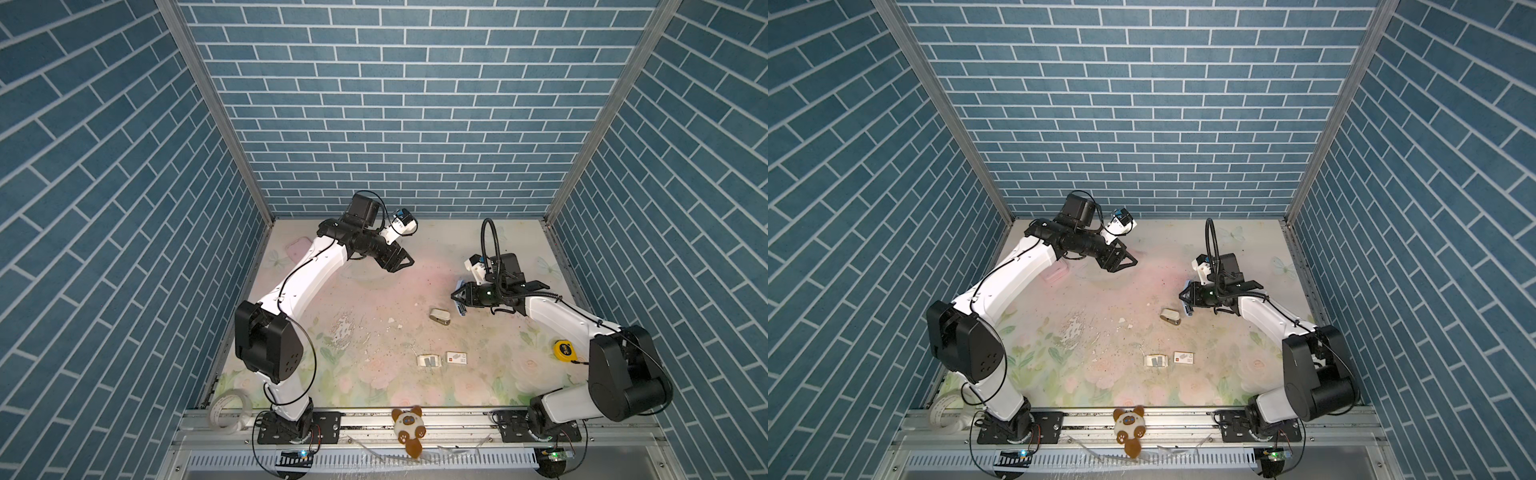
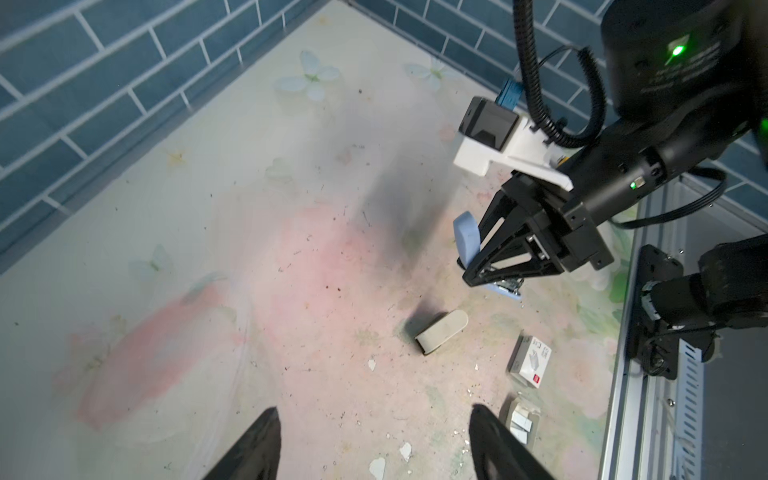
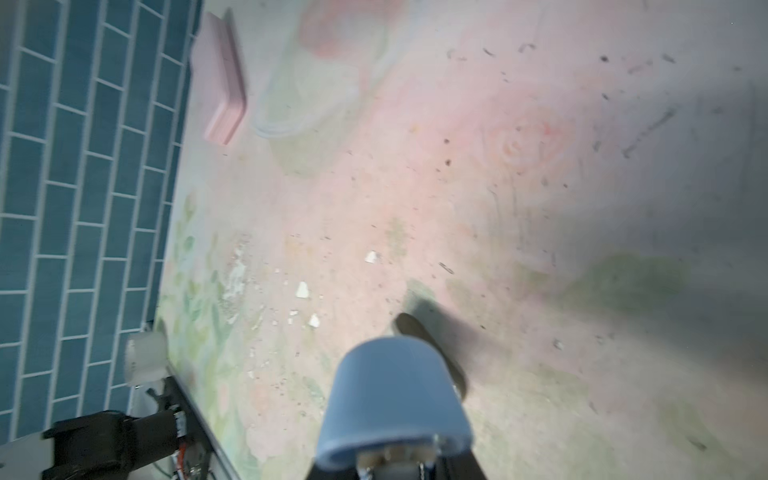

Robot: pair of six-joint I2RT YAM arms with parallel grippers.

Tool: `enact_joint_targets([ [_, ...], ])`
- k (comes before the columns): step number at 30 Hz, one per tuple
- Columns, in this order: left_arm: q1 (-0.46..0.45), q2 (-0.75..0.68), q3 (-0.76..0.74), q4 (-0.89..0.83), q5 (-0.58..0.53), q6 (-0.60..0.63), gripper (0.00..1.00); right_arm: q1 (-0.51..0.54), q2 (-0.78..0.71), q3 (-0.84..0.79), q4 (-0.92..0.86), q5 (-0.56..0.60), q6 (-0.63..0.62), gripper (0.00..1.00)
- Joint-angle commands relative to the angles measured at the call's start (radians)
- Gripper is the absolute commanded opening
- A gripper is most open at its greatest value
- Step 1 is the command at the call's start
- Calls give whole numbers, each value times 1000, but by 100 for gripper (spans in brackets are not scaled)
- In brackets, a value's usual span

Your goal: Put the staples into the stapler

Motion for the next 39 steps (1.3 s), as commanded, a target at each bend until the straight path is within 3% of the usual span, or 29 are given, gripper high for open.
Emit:
enact_joint_targets([
  [1, -1, -3, -40, 12, -38, 39, 73, -3, 43, 27, -89, 159, -90, 7],
  [13, -2, 4, -74, 16, -63, 69, 72, 2, 114, -12, -63, 406, -94, 8],
  [27, -9, -11, -108, 21, -47, 96, 73, 26, 168, -30, 2, 498, -91, 14],
  [39, -26, -39, -142, 22, -42, 131, 76, 40, 174, -58, 15, 512, -89, 22],
])
